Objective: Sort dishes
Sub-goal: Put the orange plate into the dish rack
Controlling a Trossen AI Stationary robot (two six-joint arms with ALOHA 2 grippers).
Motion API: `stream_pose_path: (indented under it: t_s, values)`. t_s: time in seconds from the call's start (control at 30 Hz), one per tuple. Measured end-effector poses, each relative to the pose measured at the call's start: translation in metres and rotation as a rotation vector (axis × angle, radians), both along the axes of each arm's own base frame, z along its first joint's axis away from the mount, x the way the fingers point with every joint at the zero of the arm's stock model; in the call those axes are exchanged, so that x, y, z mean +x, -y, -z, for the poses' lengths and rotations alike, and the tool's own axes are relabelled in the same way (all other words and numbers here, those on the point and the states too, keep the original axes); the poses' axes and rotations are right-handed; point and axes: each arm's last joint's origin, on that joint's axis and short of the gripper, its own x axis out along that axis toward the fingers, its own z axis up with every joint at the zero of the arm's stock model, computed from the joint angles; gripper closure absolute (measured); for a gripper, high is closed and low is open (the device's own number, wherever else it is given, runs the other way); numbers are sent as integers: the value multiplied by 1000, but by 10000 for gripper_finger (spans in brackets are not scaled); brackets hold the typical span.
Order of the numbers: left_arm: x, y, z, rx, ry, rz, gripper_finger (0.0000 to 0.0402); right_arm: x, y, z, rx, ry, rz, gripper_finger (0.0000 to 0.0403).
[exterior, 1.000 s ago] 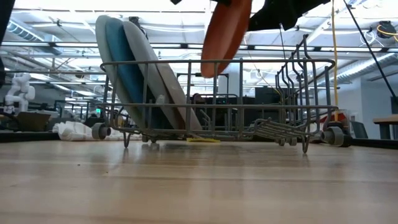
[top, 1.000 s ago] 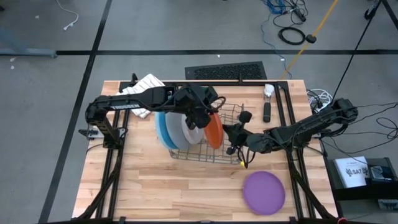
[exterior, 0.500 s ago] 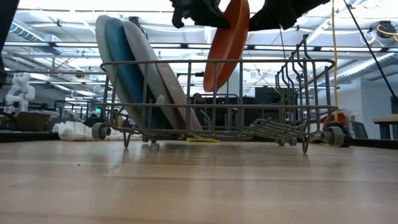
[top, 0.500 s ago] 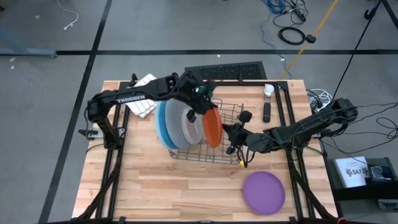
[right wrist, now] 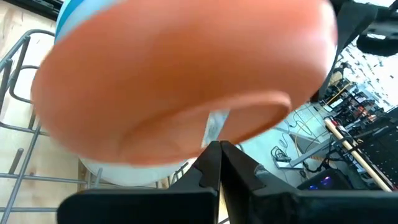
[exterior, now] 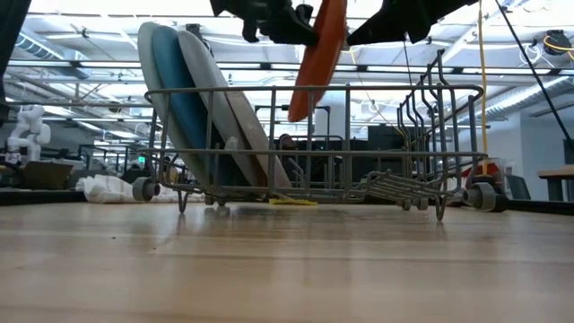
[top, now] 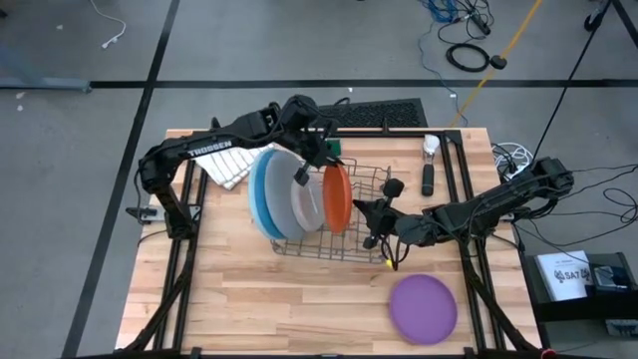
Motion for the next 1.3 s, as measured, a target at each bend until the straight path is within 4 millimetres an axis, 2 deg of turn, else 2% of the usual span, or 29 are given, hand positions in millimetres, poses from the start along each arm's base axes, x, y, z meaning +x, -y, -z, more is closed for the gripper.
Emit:
stream_pose_path:
  t_s: [0.3, 0.6, 0.87, 1.0, 1.3]
  values:
    - [8, -4, 34, 19, 48, -11, 401, 0, 0, 1, -3, -6, 0, 403]
    - [4, -13, 48, -52, 49, -23, 401, 0, 0, 0, -6, -4, -2, 403]
    - [12, -17, 67, -66, -2, -17, 401, 0, 0, 1, -5, -5, -7, 403]
    - [16, -21, 83, -33, -54, -34, 401, 0, 0, -2, 0, 10, -7, 403]
    - [20, -22, 90, -17, -58, -37, 400, 0, 0, -1, -6, 1, -6, 403]
